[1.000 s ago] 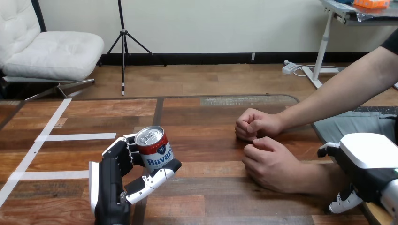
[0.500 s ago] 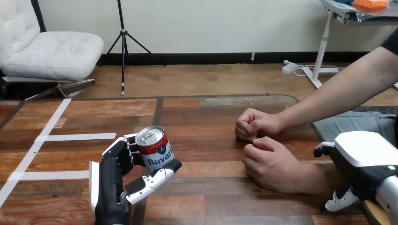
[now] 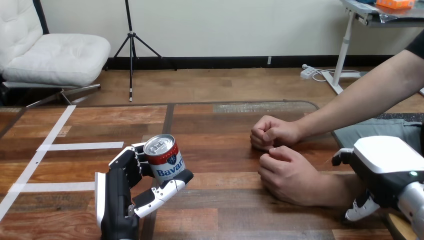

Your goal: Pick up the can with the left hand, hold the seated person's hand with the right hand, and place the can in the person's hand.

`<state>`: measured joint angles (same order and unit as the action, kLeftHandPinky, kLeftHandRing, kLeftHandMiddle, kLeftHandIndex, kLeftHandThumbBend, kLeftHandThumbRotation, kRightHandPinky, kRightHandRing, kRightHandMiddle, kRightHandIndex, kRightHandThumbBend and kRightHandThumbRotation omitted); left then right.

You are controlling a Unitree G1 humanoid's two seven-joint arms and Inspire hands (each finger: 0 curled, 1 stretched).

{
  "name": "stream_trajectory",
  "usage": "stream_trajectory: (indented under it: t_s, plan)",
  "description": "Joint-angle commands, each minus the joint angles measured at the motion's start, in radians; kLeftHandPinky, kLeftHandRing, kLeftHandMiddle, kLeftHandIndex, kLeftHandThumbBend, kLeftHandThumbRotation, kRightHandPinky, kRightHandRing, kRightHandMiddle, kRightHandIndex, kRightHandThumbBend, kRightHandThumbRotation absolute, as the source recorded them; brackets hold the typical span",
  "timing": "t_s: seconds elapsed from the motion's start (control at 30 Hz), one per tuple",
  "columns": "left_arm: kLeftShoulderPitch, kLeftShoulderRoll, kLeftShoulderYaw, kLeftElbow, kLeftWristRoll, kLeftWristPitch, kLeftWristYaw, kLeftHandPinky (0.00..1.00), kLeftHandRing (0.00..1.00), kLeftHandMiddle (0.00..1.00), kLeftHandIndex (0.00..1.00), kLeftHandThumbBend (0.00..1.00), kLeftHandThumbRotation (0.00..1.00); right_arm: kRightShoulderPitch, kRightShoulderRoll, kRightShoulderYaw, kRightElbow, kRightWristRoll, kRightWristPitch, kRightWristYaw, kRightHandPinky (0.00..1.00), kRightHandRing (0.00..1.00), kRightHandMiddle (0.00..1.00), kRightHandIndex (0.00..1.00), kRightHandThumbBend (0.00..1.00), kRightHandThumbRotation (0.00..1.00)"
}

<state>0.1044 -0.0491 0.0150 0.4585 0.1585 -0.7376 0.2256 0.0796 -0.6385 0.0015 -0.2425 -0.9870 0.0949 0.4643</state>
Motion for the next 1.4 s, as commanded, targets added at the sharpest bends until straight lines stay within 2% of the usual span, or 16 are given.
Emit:
stream_trajectory:
  t_s: [0.0, 0.33, 0.43, 1.07, 1.37]
  plan:
    - [-0.045, -0.003, -0.003, -0.062, -0.001, -0.019, 0.001, 0.45, 0.43, 0.47, 0.55, 0.56, 0.00, -0.085, -0.028, 0.011, 0.011, 0.011, -0.009, -0.024, 0.76, 0.80, 0.81, 0.78, 0.90, 0.13]
    - [-0.043, -0.003, -0.003, -0.065, -0.008, -0.018, -0.004, 0.46, 0.43, 0.47, 0.55, 0.56, 0.00, -0.100, -0.020, 0.026, 0.027, 0.010, -0.022, -0.039, 0.74, 0.79, 0.80, 0.77, 0.90, 0.12]
    - [-0.043, -0.001, -0.002, -0.063, -0.007, -0.021, -0.005, 0.45, 0.43, 0.47, 0.55, 0.56, 0.00, -0.107, -0.018, 0.033, 0.025, 0.008, -0.016, -0.027, 0.73, 0.78, 0.79, 0.76, 0.90, 0.11]
    - [-0.032, 0.000, -0.002, -0.080, -0.013, -0.018, -0.011, 0.47, 0.44, 0.48, 0.55, 0.57, 0.00, -0.135, -0.010, 0.056, 0.063, 0.056, -0.007, -0.021, 0.72, 0.78, 0.79, 0.76, 0.88, 0.04]
    - [-0.024, 0.001, 0.001, -0.097, -0.016, -0.012, -0.011, 0.51, 0.45, 0.47, 0.55, 0.58, 0.00, -0.142, -0.012, 0.069, 0.076, 0.069, 0.001, -0.017, 0.72, 0.78, 0.79, 0.76, 0.88, 0.03]
